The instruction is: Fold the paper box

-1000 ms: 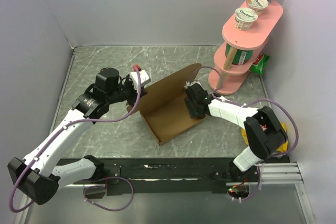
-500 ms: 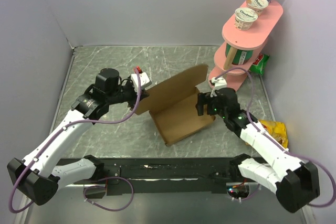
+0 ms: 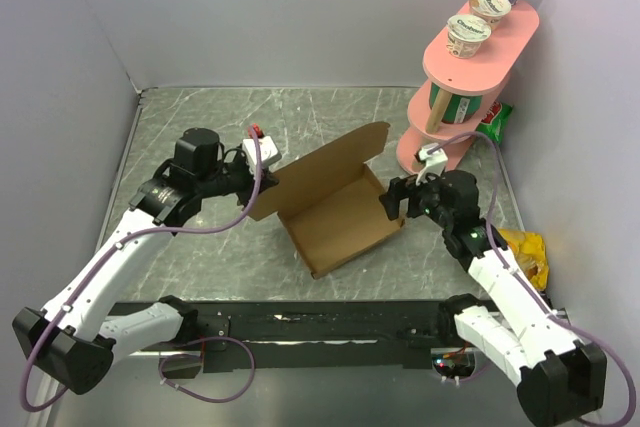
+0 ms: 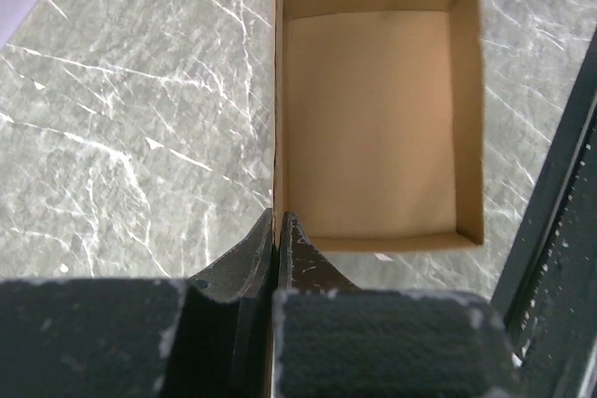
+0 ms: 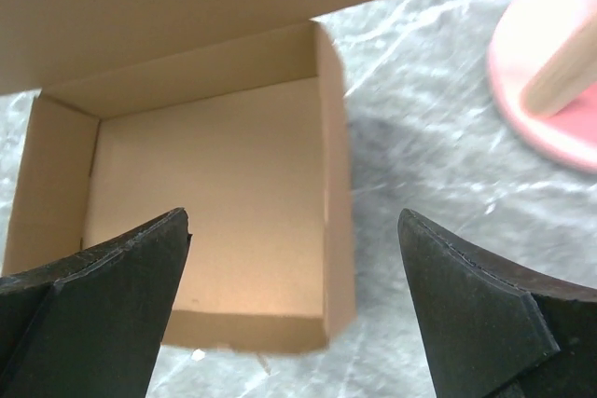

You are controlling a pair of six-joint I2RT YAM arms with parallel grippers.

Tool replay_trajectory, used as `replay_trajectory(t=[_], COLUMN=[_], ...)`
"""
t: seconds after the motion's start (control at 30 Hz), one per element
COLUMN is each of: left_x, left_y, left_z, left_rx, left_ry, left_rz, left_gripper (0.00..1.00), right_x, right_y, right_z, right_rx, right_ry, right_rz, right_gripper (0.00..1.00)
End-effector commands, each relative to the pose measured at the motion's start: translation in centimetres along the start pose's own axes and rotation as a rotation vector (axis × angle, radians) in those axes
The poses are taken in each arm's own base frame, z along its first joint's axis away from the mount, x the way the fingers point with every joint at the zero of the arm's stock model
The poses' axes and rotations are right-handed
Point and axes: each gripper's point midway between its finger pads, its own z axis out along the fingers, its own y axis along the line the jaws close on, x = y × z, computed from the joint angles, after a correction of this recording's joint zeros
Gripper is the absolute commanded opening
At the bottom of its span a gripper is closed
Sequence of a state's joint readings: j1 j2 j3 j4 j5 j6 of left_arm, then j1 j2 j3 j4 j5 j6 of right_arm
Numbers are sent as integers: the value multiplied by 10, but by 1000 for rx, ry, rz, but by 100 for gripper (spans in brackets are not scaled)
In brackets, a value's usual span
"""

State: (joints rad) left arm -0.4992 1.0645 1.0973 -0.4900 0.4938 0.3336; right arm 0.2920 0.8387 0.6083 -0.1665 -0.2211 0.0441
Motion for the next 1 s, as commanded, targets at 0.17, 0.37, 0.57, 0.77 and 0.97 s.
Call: replay_trajectory(t=[0.17,0.37,0.57,0.77,0.97], left_x=[-25,-26,-27,-26,-23], left_y=[-23,-25,-26,-27,-23], left_z=[-17,-17,-18,-17,-14], left_rx=[155,172,179,195,175], left_ry=[-81,-84,-92,-91,-79], left_rz=[27,22,24,20,13], left_gripper=[2,2,1,1,1], right_x=[-97,-111,-102,-97,-90], right_y=[-2,12,14,22,32], right_z=[-24,-16,-2,5,11], right_rx=[-33,-139,-183,-247,-334], right_ry=[-377,-435,-408,-426,-394], right_rz=[-219,-321,-360,-412,-410], right_gripper=[99,99,98,98,81])
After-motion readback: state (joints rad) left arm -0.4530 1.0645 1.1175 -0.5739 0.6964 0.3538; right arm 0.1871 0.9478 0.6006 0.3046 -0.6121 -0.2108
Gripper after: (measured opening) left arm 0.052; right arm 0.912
